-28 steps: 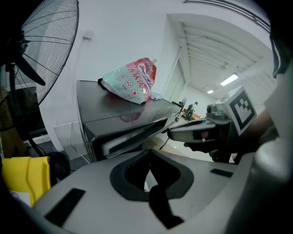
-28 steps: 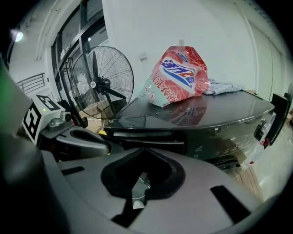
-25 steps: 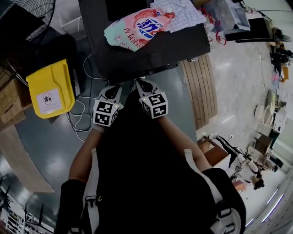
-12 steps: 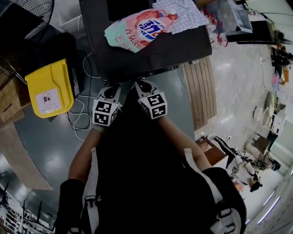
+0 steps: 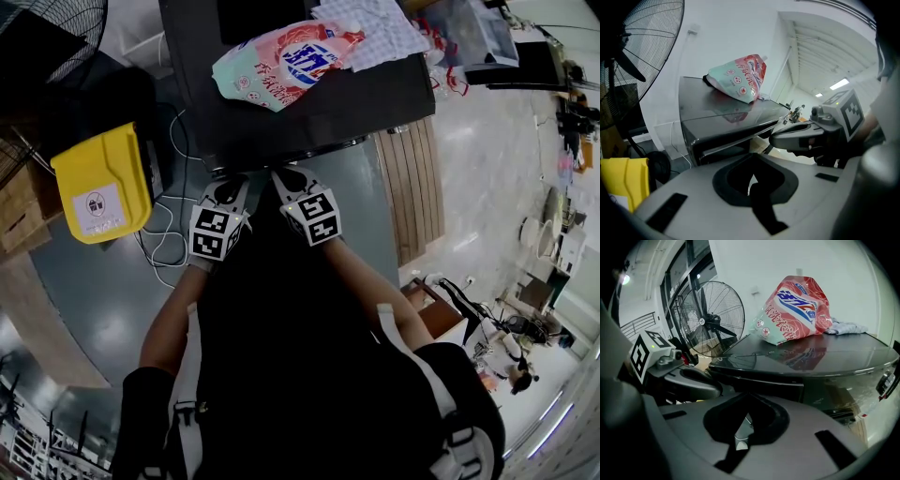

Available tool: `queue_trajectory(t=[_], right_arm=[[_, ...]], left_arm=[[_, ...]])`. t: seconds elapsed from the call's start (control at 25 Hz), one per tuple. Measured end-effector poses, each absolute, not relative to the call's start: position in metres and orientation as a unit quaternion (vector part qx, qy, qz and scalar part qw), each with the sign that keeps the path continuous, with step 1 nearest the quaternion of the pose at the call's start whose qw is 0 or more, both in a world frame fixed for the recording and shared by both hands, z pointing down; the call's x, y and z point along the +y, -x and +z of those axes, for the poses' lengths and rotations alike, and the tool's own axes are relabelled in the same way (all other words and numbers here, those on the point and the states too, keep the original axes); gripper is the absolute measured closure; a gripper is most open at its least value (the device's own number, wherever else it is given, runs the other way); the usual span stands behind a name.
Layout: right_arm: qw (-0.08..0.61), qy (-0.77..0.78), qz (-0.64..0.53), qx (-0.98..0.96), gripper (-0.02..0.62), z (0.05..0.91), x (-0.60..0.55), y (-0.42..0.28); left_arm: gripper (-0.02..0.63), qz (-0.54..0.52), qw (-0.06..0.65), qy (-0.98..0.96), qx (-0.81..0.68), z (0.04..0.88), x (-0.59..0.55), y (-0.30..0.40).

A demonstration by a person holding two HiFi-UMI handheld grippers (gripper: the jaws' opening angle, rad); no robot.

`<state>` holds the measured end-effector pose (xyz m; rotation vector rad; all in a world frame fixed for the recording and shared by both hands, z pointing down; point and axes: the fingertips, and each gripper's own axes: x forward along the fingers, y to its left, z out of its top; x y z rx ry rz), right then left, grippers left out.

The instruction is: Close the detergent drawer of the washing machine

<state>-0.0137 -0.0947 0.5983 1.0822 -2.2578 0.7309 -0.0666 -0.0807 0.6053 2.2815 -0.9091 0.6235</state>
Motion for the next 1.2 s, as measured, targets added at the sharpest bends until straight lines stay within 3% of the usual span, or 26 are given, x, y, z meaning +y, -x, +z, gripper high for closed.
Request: queue_trajectory(t=[1.2], right_arm=[[0.264,-0.355,0.268,-0.856,0.58,0.582,-0.106,0.028]], left_arm=[[0.595,0.2,0.327,-0.849,-0.365,0.595,-0.099,0.079]])
